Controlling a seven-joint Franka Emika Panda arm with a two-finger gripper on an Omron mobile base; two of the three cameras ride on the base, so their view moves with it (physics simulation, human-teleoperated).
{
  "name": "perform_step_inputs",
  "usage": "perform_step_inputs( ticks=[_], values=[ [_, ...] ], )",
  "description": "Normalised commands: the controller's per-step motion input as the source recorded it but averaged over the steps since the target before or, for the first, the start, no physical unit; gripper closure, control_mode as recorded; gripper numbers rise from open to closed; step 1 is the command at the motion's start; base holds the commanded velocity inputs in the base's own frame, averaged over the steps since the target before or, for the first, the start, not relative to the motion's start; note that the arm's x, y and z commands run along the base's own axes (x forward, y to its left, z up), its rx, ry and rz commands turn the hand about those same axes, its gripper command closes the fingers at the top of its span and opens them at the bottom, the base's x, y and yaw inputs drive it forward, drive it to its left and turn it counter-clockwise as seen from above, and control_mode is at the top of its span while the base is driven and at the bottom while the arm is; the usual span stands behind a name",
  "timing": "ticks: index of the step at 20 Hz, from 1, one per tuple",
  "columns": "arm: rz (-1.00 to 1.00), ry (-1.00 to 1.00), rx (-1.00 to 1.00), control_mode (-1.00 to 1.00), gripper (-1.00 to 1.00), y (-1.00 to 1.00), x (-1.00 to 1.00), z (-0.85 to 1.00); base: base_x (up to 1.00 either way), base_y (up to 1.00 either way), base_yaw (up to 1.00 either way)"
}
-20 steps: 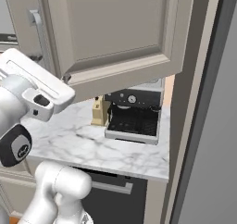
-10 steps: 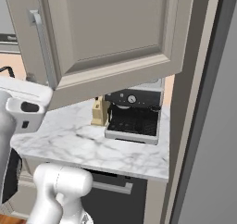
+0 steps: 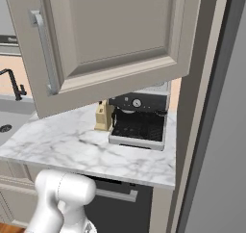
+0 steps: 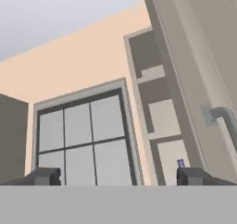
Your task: Move the condiment bottle and oil and vinegar bottle from the cabinet to the dining counter.
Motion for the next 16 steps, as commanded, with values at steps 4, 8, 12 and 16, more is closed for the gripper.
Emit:
perform_step_inputs(
  ticks=[4,8,12,16],
  values=[
    [-0.31,0.0,-0.12,-1.0,-1.0,0.89,0.25,0.0,0.0,0.0,0.0],
    [-0.31,0.0,-0.03,-1.0,-1.0,0.41,0.65,-0.03,0.0,0.0,0.0],
    [-0.22,0.0,0.0,-1.0,-1.0,0.01,0.76,-0.1,0.0,0.0,0.0],
    [-0.27,0.0,0.0,-1.0,-1.0,0.0,0.72,-0.17,0.0,0.0,0.0]
  ],
)
